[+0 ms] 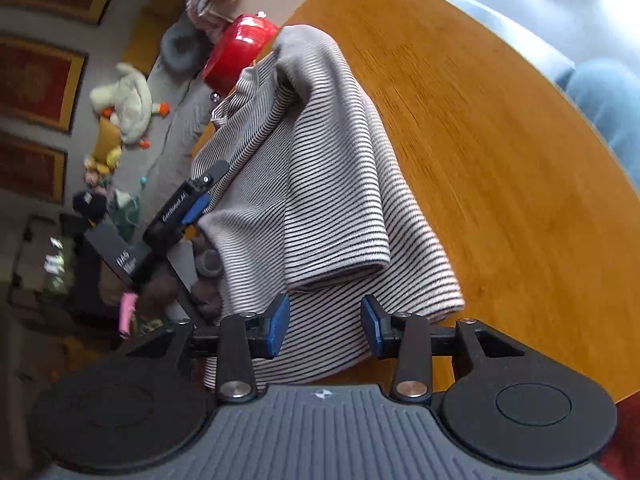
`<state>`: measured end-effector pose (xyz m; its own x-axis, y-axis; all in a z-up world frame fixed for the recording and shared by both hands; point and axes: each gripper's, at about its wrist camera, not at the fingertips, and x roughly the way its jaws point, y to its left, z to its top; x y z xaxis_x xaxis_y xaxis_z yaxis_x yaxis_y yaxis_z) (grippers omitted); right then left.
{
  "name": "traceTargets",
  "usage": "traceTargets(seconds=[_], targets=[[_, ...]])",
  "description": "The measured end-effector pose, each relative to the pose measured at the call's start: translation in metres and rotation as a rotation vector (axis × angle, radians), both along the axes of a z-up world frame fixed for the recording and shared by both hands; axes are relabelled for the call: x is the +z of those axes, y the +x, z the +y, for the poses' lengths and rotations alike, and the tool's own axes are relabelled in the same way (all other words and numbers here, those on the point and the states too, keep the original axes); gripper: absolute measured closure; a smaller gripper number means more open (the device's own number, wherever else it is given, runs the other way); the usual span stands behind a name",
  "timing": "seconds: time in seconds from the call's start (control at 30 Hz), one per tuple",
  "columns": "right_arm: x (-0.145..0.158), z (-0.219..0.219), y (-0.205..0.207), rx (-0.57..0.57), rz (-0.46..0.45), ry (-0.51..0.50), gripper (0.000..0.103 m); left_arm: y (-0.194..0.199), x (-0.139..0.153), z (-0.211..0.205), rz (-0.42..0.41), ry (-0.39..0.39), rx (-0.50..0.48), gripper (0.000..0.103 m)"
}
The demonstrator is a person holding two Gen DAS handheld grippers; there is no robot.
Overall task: Fold clothes
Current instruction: 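Grasp the sweater's side edge with the right gripper and lift it, then fold the lifted side over the sweater body and open the right gripper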
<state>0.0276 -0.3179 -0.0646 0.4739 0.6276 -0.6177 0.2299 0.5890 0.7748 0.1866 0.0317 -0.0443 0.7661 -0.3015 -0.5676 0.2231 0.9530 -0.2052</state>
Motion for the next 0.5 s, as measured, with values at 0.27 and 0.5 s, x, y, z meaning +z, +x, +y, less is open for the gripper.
traceTargets(seconds=[0.27,0.5], targets=[[0.004,0.017,0.041,-0.097,-0.090,-0.071,0.098,-0.001,0.000,0.002,-0.001,-0.009,0.010,0.000],[0.146,-0.039,0.075,-0.295,-0.555,-0.478,0.099,-0.004,0.001,0.009,-0.006,-0.068,0.002,0.000]])
